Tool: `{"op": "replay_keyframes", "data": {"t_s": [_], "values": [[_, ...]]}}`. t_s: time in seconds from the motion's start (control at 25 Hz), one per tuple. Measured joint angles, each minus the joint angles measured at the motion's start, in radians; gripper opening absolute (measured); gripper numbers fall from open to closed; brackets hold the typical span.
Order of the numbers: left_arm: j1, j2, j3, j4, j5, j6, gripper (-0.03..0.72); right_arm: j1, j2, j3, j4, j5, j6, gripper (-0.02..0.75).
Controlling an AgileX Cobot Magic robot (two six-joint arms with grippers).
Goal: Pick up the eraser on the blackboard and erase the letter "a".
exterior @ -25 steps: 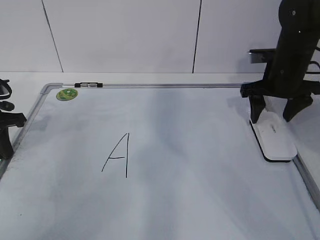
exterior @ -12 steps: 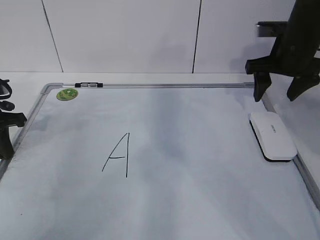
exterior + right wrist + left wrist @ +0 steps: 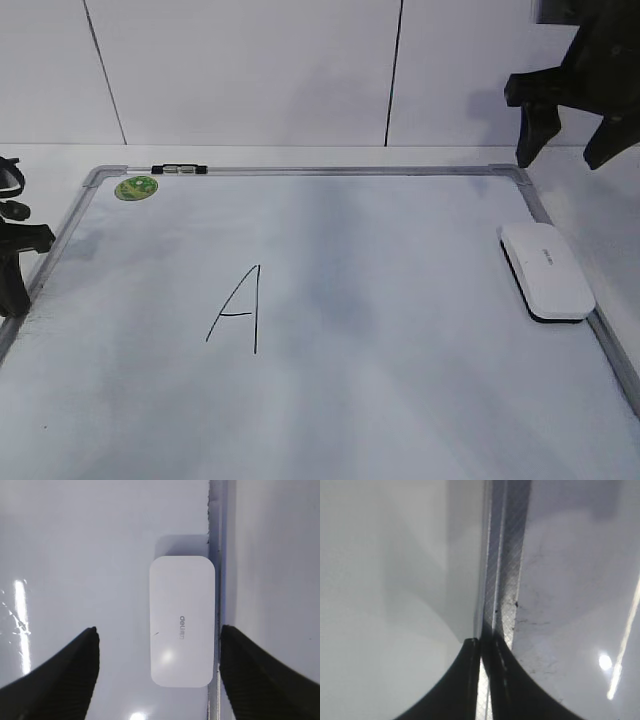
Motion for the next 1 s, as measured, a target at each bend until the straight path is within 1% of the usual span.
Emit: {"op": "replay_keyframes", "data": {"t_s": [0.72, 0.84, 0.96, 1.0], "values": [[0.000, 0.002, 0.000, -0.002, 0.010, 0.001, 0.024, 0.000, -0.028, 0.000, 0.057, 0.005, -0.026, 0.593], [0.000, 0.002, 0.000, -0.005, 0.018, -0.002, 0.058, 0.000, -0.028, 0.000, 0.057, 0.005, -0.028, 0.593], [0.002, 0.006, -0.004, -0.006, 0.029, -0.013, 0.135, 0.000, -0.028, 0.000, 0.059, 0.005, -0.028, 0.593], [0.002, 0.008, -0.009, -0.006, 0.041, -0.015, 0.172, 0.000, -0.028, 0.000, 0.059, 0.007, -0.028, 0.593]]}}
